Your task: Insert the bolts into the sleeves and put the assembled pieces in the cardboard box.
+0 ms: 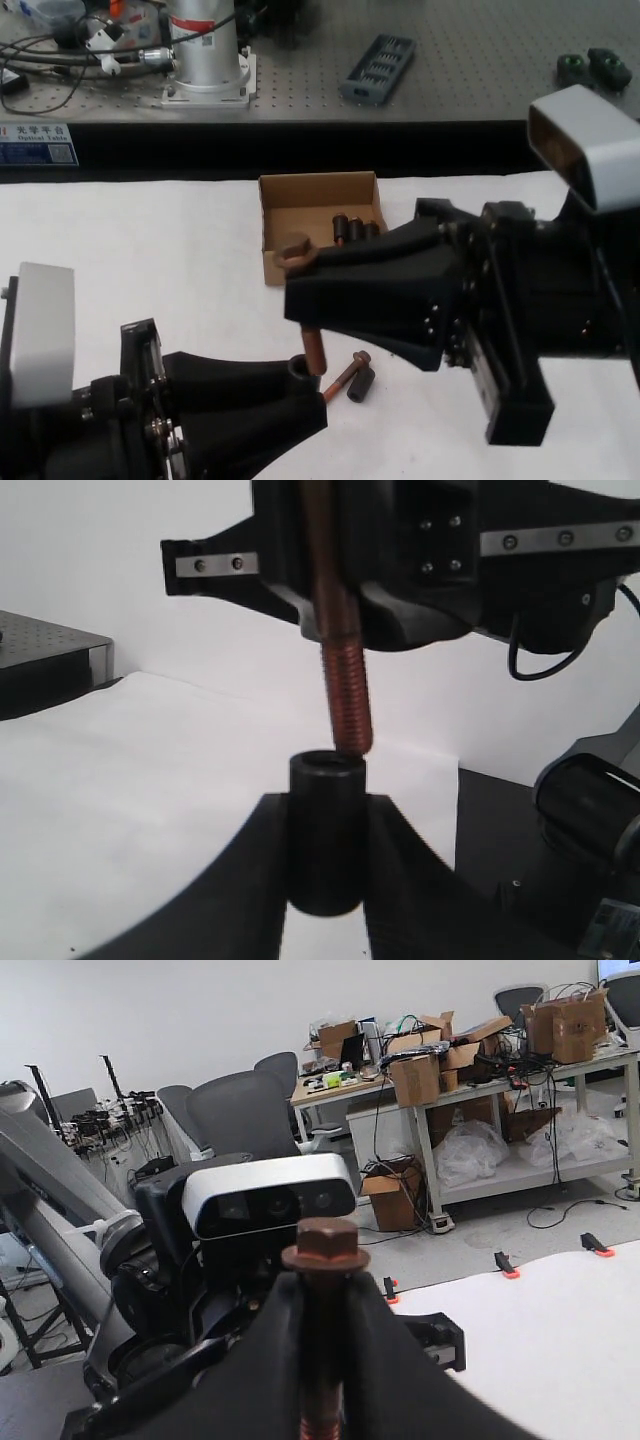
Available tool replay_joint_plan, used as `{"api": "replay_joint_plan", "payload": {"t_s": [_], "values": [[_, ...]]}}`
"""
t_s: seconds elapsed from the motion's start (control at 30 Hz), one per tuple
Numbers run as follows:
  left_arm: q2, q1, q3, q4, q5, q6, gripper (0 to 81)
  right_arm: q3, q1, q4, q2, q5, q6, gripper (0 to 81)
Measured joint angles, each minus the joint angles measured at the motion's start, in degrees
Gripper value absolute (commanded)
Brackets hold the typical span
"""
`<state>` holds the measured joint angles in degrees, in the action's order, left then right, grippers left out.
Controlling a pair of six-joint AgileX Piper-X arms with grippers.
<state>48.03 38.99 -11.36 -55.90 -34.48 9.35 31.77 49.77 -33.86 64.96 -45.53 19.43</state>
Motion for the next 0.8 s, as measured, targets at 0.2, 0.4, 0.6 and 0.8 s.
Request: {"api": "replay_joint_plan", "payload": {"t_s": [0.2,0.4,0.6,0.8], "values": [[0.00,0.00,0.00,-0.10,0.00,0.43,0.6,0.00,0.89,-0.43,0.00,1.04,0.00,3.7],[0.00,0.00,0.00,-0.31,0.00,0.69,0.6,0.00,0.89,-0.66,0.00,2.32,-0.22,3.7],[0.00,0.00,0.00,-1.28,0.00,1.58,0.6,0.00,0.89,-0.66,0.00,3.31,-0.58,3.7],[0.00,0.00,0.00,-3.70,0.00,2.20,0.6,0.16,0.97,-0.66,0.00,3.31,-0.58,3.7]]}}
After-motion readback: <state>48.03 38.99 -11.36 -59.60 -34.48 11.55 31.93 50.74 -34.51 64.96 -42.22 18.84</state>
